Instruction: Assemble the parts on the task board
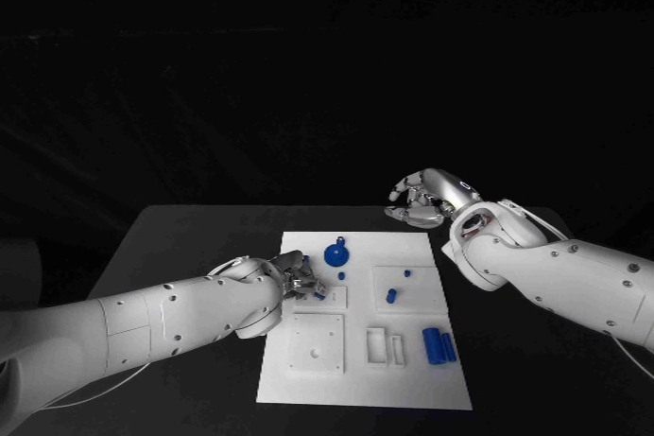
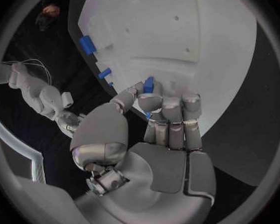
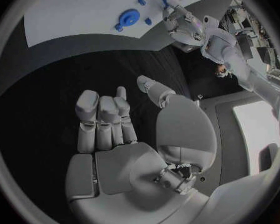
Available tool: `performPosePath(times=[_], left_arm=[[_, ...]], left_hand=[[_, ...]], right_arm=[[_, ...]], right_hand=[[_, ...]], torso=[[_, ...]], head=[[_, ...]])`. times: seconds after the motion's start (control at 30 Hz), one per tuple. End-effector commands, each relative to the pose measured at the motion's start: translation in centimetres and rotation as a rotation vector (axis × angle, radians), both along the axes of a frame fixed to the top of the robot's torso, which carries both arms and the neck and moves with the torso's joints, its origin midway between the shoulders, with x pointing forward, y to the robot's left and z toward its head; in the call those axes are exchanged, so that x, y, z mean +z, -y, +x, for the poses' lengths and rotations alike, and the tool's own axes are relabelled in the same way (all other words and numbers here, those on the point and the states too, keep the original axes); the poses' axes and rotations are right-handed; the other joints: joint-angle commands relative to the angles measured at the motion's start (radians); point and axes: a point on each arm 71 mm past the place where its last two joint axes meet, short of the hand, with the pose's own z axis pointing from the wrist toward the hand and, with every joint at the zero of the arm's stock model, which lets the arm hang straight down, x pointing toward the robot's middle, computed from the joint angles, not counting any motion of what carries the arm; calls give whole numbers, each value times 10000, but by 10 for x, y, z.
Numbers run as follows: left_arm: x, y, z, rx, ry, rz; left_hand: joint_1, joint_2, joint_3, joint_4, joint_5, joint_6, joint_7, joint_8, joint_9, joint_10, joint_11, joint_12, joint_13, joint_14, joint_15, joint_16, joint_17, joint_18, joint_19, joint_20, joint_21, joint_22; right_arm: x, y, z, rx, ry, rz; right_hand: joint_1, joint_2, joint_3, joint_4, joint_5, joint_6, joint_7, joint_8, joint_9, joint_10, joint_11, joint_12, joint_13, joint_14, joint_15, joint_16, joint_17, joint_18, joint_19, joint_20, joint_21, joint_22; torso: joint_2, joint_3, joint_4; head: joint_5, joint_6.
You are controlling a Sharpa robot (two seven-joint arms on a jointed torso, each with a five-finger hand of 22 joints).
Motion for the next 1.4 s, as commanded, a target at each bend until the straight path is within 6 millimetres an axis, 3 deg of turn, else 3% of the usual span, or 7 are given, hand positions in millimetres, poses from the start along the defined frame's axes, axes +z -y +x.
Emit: performPosePath(times=[0.03,0.3,0.57,0.8,1.03,1.4], left_arm=[[-5,2,-3,-238,-324,153],[-6,1,-4,-370,-534,224],[-8,2,-6,-506,-752,242],[-8,2,-6,-574,-869,260],[-9,1,-6,-536,-882,254],[-8,0,-4,-337,-756,220]], left_hand=[[17,76,56,20,4,1417,-1001,19,2087,-328,-370,70,-13,366,-638,61,-16,64,70,-1209,62,13],[-85,53,19,66,17,1505,-1009,76,2134,-316,-366,171,-34,355,-626,142,-58,67,60,-1200,70,33],[-220,81,20,101,369,1572,-1020,125,2185,-344,-371,311,-96,306,-601,279,-134,72,26,-1187,79,73],[-421,232,-9,159,539,1624,-1035,167,2220,-355,-382,430,-144,281,-582,397,-187,69,1,-1175,88,102],[-798,552,-34,222,677,1640,-1044,200,2252,-396,-395,585,-222,238,-572,536,-278,72,-32,-1165,98,140],[-1055,872,47,124,646,1619,-1050,211,2270,-446,-395,685,-321,192,-580,623,-381,91,-52,-1170,107,165]], right_arm=[[0,-1,0,93,-33,-64],[0,-1,0,92,-51,-77],[-1,-1,0,84,-64,-86],[-1,-2,1,113,-85,-93],[-1,-2,1,113,-92,-95],[-1,-3,1,124,-94,-98]], right_hand=[[82,39,-36,6,49,63,57,-45,13,-65,10,-59,-12,59,2,-42,14,1089,8,-72,-59,14],[72,37,-44,15,59,70,57,-44,16,-66,10,-58,-14,59,2,-44,16,1089,8,-72,-60,16],[66,46,-45,30,100,74,55,-46,20,-68,8,-59,-17,59,0,-48,19,1089,8,-73,-65,19],[62,51,-47,43,161,78,54,-50,24,-71,7,-59,-20,58,-1,-53,22,1089,8,-75,-70,22],[54,52,-52,56,214,81,53,-53,27,-72,6,-58,-23,59,-2,-56,25,1089,8,-75,-74,25],[41,59,-58,78,299,85,52,-59,33,-74,5,-56,-28,60,-3,-62,30,1089,8,-75,-80,31]], torso=[[-3,0,18],[1,0,17],[0,-7,14],[-2,-7,14],[0,-2,16],[-2,1,7]], head=[[-8,-22],[-6,-49],[-7,-79],[0,-74],[14,-81],[3,-62]])
